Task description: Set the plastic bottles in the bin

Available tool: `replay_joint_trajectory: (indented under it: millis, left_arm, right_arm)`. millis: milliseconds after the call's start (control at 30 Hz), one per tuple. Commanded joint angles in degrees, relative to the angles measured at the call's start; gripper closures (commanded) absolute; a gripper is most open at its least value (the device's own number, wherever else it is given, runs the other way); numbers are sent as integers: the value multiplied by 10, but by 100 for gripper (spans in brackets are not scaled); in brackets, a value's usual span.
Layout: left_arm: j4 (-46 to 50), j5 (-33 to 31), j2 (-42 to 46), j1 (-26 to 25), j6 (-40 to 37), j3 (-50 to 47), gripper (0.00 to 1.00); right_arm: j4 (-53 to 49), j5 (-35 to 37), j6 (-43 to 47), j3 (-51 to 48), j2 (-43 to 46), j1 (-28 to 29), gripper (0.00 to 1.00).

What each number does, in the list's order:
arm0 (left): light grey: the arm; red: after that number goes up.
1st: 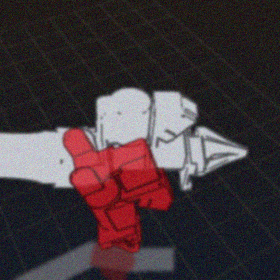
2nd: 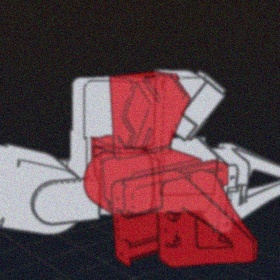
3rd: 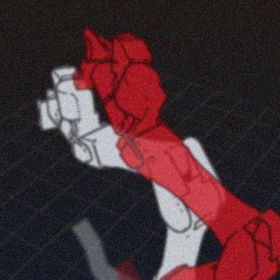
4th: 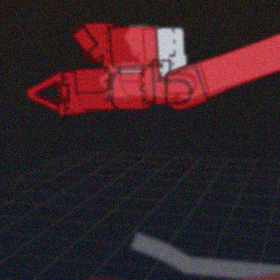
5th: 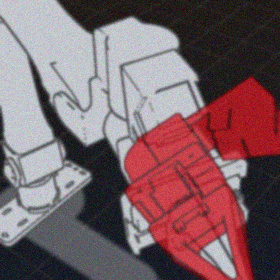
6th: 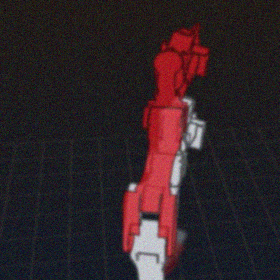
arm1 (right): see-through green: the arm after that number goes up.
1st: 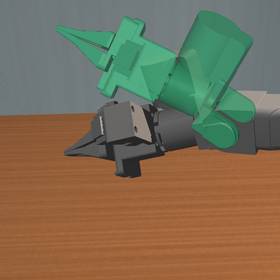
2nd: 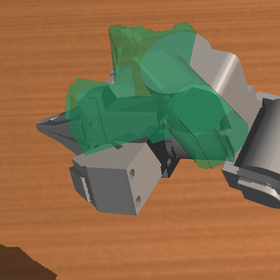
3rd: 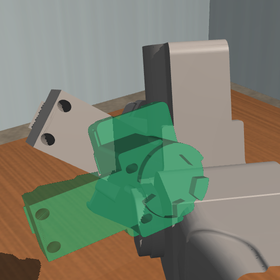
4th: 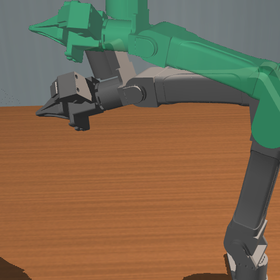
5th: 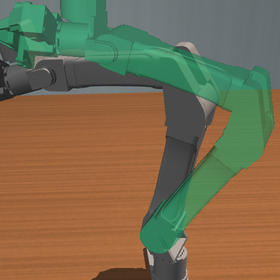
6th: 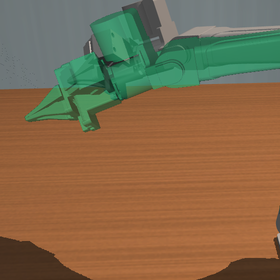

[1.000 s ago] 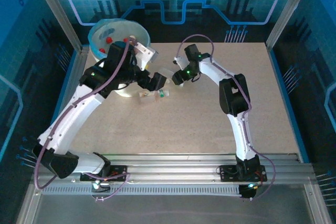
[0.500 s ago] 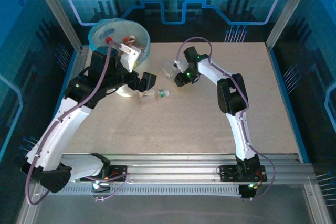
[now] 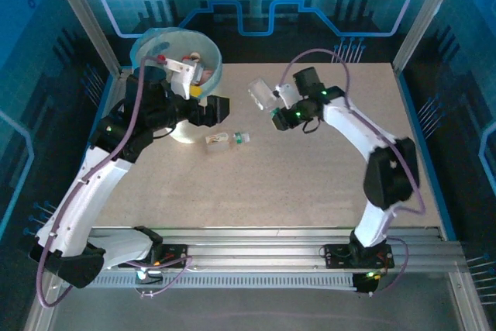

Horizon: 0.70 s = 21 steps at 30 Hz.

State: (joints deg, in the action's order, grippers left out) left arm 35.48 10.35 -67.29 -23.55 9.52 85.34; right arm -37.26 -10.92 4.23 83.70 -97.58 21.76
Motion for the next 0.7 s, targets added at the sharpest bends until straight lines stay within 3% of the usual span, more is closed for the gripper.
replay_joint_trajectory:
  millis: [0, 333, 667]
  left_arm:
    - [-64, 50, 7, 8, 86, 2, 1]
    - [-209, 188, -54, 6, 234, -30, 1]
    - [-210, 215, -90, -7, 247, -32, 3]
  right_arm:
    - [46, -6, -43, -53, 91, 10, 67]
    - [110, -45, -92, -130, 278, 74, 65]
    - [99, -44, -80, -88, 272, 145, 65]
